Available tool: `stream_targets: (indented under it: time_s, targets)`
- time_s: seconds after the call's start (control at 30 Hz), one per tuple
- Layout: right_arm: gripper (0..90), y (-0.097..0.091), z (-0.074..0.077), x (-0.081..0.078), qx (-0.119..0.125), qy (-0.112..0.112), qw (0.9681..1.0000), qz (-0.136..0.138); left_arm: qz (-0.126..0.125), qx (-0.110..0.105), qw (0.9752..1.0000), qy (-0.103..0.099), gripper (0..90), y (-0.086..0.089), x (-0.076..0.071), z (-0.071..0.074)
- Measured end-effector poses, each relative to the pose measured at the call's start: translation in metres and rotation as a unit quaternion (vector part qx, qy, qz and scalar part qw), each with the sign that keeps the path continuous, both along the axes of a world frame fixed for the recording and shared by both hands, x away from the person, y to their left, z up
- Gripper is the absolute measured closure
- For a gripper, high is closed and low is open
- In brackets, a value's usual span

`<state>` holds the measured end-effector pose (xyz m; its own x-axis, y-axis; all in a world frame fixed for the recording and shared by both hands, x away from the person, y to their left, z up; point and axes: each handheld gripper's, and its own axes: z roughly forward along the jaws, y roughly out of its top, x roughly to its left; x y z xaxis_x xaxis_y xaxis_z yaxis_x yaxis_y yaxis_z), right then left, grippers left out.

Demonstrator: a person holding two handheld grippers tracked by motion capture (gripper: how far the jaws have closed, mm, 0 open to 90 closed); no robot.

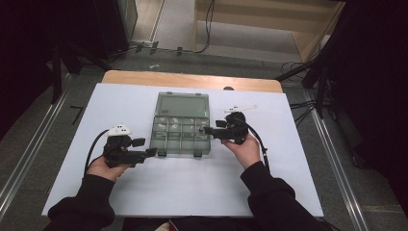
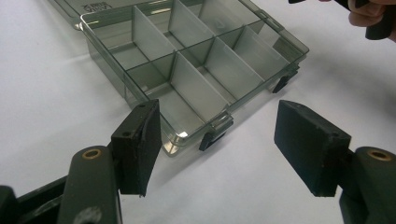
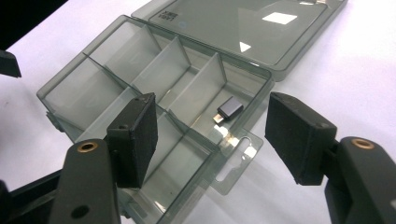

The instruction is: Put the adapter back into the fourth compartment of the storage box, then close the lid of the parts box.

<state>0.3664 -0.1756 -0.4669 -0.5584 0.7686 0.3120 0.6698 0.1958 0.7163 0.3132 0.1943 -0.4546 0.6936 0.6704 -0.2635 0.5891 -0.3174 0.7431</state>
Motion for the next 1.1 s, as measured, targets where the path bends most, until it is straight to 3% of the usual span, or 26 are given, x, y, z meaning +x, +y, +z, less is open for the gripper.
stream_targets:
  time_s: [0.2,0.3,0.47,0.7,0.87,0.93,1.1]
  targets:
    - [32.5,-0.002,-0.002,-0.002,0.000,0.003,1.0000,-0.001,0.002,0.005,0.9999,0.009,32.6,-0.002,0.004,0.001]
    - [32.2,-0.002,-0.002,-0.003,-0.001,0.005,1.0000,-0.002,0.004,-0.009,0.9998,0.018,32.5,-0.002,0.007,0.001]
    - [31.9,0.000,-0.004,-0.004,-0.005,0.006,1.0000,0.002,0.013,-0.003,0.9999,0.005,28.6,-0.001,0.010,-0.001]
    - [31.9,-0.001,-0.007,-0.001,-0.008,0.011,0.9999,-0.002,0.021,0.008,0.9997,0.003,28.3,-0.001,0.019,-0.005]
    - [31.9,-0.001,-0.008,-0.001,-0.010,0.010,0.9999,-0.005,0.016,-0.007,0.9998,0.003,26.4,-0.003,0.026,-0.005]
    - [31.9,-0.001,-0.008,0.000,-0.010,0.010,0.9999,-0.006,0.025,-0.004,0.9997,0.001,26.5,-0.005,0.029,-0.004]
    - [31.9,-0.001,-0.009,0.000,-0.015,0.008,0.9998,-0.011,0.039,-0.022,0.9990,0.005,26.6,-0.008,0.036,-0.003]
